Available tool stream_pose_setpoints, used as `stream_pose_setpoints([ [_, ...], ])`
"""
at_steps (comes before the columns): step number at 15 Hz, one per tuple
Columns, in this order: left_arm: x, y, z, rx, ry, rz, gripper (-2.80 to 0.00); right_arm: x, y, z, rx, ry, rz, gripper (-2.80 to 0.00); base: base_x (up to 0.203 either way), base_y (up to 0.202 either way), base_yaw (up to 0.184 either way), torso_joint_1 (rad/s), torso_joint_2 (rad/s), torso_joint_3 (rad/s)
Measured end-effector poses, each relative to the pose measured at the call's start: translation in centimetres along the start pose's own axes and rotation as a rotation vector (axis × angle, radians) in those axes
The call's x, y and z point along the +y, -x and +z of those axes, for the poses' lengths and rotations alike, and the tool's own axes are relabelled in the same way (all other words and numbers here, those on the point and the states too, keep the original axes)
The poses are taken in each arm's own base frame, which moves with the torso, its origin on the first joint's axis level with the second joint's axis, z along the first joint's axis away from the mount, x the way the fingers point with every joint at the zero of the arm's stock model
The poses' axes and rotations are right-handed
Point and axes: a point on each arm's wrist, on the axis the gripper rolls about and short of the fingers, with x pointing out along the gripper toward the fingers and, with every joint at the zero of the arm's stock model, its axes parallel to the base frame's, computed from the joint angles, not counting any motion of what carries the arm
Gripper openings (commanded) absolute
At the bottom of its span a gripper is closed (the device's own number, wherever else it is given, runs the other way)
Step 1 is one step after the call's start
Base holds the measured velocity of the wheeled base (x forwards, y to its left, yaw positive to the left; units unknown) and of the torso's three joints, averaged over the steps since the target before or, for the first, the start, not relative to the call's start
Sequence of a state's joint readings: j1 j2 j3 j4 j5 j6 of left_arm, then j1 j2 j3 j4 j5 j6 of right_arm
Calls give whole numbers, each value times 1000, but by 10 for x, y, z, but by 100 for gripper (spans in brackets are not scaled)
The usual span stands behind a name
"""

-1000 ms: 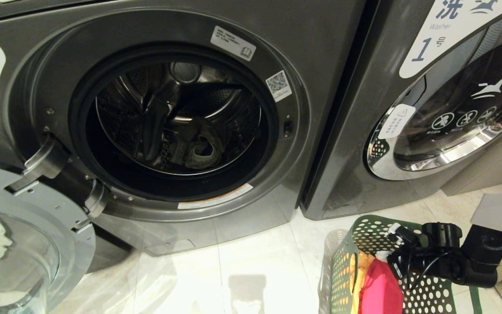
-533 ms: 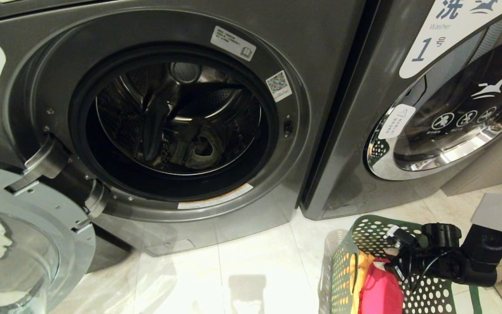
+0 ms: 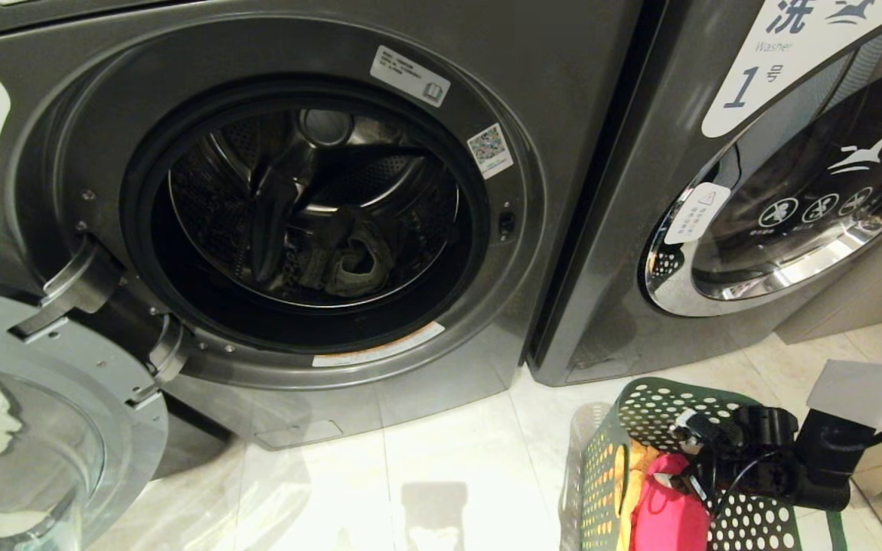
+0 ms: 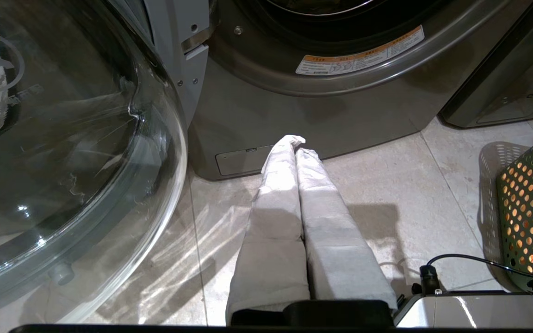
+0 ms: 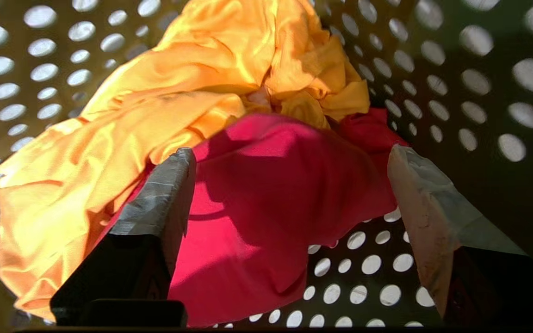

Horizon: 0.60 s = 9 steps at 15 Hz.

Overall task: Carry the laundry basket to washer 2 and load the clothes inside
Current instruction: Place the clothes into the washing machine

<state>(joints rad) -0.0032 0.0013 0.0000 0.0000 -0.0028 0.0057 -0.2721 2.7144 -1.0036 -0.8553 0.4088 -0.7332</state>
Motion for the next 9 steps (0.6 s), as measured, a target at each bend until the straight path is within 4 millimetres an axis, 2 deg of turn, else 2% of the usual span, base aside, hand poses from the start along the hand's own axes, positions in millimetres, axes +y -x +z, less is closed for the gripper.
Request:
stream_pose_setpoints([
  [8,0,0,0,0,0,0,-280,0,-35,-25,26,-14,-11,0,0,0,0,0,0,0],
  [9,0,0,0,0,0,0,-280,0,-38,-27,27,-16,-11,-280,0,0,0,0,0,0],
])
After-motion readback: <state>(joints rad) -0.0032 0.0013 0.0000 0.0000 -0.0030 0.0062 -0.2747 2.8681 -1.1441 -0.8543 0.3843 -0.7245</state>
